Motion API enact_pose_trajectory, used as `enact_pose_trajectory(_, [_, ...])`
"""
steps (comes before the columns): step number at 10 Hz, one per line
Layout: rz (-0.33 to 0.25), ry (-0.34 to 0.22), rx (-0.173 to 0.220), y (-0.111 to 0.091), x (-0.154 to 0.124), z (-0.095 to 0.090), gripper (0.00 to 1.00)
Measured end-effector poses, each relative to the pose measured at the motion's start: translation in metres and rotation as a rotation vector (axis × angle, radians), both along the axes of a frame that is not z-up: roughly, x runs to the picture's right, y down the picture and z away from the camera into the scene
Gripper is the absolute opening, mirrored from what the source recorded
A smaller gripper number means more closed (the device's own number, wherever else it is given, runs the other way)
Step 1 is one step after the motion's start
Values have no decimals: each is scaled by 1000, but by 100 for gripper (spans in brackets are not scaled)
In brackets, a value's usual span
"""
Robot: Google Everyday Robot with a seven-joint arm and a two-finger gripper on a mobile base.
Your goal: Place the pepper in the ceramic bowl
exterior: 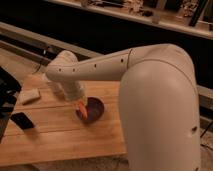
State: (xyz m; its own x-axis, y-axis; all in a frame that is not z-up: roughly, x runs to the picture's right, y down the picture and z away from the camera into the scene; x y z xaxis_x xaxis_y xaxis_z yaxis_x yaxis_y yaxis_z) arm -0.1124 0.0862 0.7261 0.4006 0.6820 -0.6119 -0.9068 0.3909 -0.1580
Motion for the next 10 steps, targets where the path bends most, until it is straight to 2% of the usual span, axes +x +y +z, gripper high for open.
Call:
enact_pose_trajectory(5, [46, 46, -25, 24, 29, 4, 0])
enact_pose_trajectory(8, [57, 49, -56, 40, 29, 19, 0])
enact_pose_trajectory(10, [59, 50, -61, 42, 29, 24, 0])
